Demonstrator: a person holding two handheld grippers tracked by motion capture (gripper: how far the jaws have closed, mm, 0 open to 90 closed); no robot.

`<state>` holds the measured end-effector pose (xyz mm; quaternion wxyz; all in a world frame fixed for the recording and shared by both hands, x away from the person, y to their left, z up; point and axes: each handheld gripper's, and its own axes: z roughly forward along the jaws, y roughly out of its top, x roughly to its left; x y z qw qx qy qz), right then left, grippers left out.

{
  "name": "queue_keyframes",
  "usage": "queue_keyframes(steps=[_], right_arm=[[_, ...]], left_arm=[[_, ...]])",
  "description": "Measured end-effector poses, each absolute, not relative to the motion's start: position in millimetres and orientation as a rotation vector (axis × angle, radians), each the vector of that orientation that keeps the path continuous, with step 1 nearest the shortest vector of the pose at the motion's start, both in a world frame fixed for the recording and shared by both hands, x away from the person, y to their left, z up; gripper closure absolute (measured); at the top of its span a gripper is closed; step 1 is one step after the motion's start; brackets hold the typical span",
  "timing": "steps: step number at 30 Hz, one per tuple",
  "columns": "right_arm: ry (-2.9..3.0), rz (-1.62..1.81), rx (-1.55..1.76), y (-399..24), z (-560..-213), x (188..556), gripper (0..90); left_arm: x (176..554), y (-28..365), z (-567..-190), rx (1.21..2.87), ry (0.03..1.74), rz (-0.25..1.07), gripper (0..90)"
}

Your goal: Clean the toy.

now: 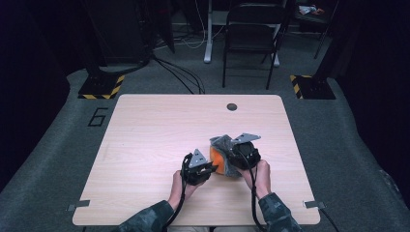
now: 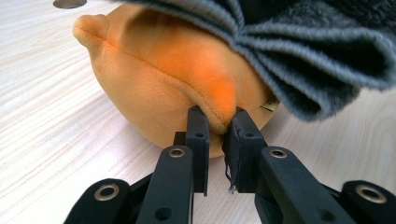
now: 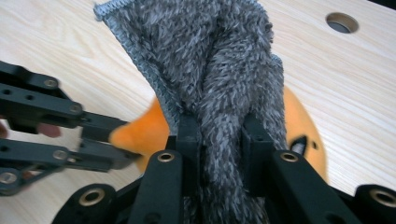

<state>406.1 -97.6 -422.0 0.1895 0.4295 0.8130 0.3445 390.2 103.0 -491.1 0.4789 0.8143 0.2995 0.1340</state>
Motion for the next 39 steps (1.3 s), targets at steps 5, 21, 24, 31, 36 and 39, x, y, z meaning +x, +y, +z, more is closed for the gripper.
queue_keyframes(steps=[5, 21, 24, 31, 36, 39], right_arm=[[2.263, 0.957, 1.248, -110, -424, 411, 73.5], [2.217, 0.907, 1.401, -145, -438, 425, 73.5], [2.215, 0.903, 1.422, -150, -440, 427, 73.5], [2.204, 0.871, 1.449, -157, -445, 430, 73.4], [2.202, 0.880, 1.498, -162, -450, 433, 73.4], [2.192, 0.837, 1.524, -166, -455, 435, 73.4]], left_arm=[[391, 104, -491, 1.989, 0.734, 0.318, 80.2], [391, 104, -492, 1.992, 0.734, 0.313, 80.2], [391, 104, -493, 1.992, 0.734, 0.312, 80.2], [391, 104, -493, 1.997, 0.732, 0.305, 80.1], [391, 104, -493, 1.995, 0.730, 0.305, 80.1], [391, 104, -493, 1.991, 0.735, 0.306, 80.1]])
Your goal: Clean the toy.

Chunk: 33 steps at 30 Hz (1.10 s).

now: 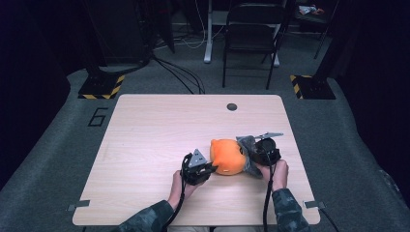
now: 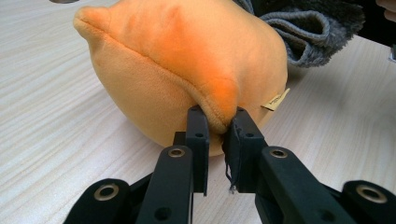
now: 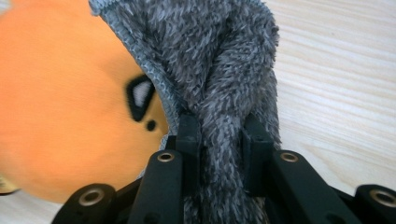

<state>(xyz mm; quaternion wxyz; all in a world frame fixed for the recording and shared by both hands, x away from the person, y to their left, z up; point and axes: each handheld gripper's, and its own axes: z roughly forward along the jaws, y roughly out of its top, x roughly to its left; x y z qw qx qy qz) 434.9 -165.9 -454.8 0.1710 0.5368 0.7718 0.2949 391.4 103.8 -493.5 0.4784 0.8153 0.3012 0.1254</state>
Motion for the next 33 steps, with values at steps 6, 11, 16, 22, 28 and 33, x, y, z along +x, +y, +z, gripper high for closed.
queue_keyframes(steps=[6, 11, 16, 22, 28, 33], right_arm=[[2.232, 0.739, 1.608, -173, -481, 443, 73.2], [2.199, 0.743, 1.638, -178, -478, 444, 73.2], [2.119, 0.884, 1.550, -183, -440, 432, 73.3], [2.245, 0.964, 1.395, -149, -421, 420, 73.3], [2.249, 0.926, 1.386, -136, -433, 423, 73.4], [2.228, 0.950, 1.407, -142, -436, 426, 73.4]], left_arm=[[393, 107, -494, 1.989, 0.747, 0.297, 80.0], [394, 108, -494, 1.986, 0.744, 0.299, 79.9], [394, 108, -494, 1.986, 0.744, 0.304, 79.6], [395, 109, -494, 1.986, 0.746, 0.297, 78.7], [396, 112, -494, 1.987, 0.739, 0.300, 68.8], [393, 104, -496, 2.046, 0.722, 0.365, 46.4]])
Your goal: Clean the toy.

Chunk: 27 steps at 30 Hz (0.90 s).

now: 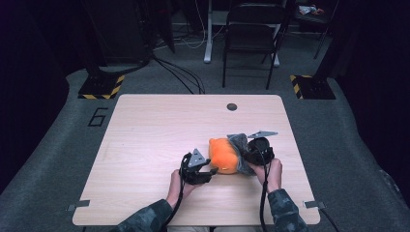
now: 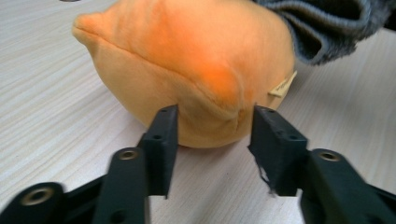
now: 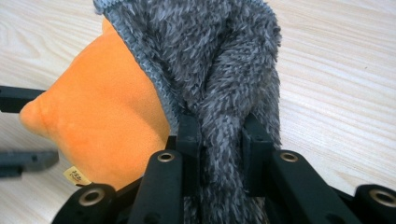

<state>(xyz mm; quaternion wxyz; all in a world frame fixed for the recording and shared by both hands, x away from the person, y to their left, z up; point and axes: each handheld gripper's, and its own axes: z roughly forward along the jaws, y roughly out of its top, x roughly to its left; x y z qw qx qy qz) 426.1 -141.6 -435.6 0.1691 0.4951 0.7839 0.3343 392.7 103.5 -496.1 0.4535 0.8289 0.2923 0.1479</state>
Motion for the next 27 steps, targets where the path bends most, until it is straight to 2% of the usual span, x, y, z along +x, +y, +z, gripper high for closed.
queue_keyframes(steps=[4, 10, 13, 18, 21, 27], right_arm=[[2.227, 0.958, 1.416, -141, -436, 426, 73.4], [2.225, 0.955, 1.410, -140, -437, 426, 73.4], [2.214, 0.963, 1.411, -142, -432, 425, 73.4], [2.200, 1.001, 1.363, -141, -415, 418, 73.5], [2.218, 1.065, 1.305, -126, -402, 409, 73.4], [2.291, 1.086, 1.201, -95, -402, 399, 73.3]], left_arm=[[394, 98, -502, 2.054, 0.721, 0.402, 46.0], [394, 96, -504, 2.035, 0.716, 0.396, 73.5], [395, 96, -503, 2.024, 0.727, 0.382, 79.1], [397, 98, -496, 1.998, 0.742, 0.352, 80.5], [396, 101, -489, 1.961, 0.769, 0.313, 80.5], [394, 103, -482, 1.939, 0.756, 0.289, 80.5]])
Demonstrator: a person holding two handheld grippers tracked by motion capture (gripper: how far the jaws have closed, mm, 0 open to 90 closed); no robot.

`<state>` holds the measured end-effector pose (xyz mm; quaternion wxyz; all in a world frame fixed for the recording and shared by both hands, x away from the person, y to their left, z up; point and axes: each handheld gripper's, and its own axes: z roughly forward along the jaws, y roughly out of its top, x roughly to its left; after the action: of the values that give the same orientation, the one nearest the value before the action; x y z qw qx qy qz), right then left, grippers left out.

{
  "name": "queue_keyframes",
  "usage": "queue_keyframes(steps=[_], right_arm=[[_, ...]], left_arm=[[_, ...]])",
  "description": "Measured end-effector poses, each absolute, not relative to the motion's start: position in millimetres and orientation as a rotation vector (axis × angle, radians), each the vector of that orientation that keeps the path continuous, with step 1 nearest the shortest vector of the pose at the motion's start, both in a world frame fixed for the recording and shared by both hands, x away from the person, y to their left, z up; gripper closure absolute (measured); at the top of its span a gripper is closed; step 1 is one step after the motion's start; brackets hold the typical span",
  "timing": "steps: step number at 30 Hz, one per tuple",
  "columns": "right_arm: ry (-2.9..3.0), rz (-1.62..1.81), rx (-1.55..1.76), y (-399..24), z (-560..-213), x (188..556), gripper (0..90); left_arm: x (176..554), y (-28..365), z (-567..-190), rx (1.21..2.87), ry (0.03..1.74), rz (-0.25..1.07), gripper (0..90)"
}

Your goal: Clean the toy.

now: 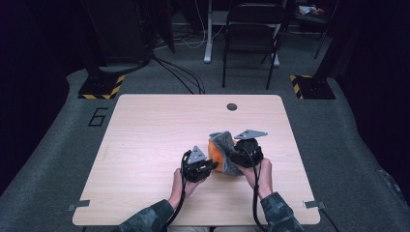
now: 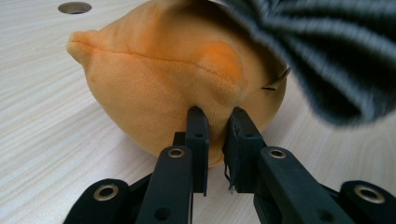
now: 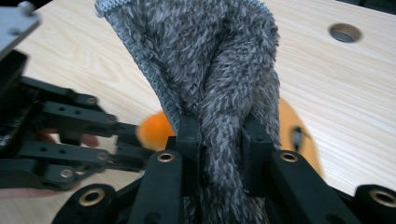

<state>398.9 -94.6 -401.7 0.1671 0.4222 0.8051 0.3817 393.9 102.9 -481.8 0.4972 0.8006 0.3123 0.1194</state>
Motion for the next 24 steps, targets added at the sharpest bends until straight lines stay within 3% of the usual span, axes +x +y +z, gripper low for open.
queue_keyframes(steps=[10, 24], right_arm=[[2.279, 0.968, 1.198, -90, -416, 402, 73.7], [2.240, 0.929, 1.315, -120, -426, 415, 73.7]], left_arm=[[395, 103, -486, 1.950, 0.756, 0.278, 80.5], [397, 104, -488, 1.956, 0.757, 0.271, 80.1]])
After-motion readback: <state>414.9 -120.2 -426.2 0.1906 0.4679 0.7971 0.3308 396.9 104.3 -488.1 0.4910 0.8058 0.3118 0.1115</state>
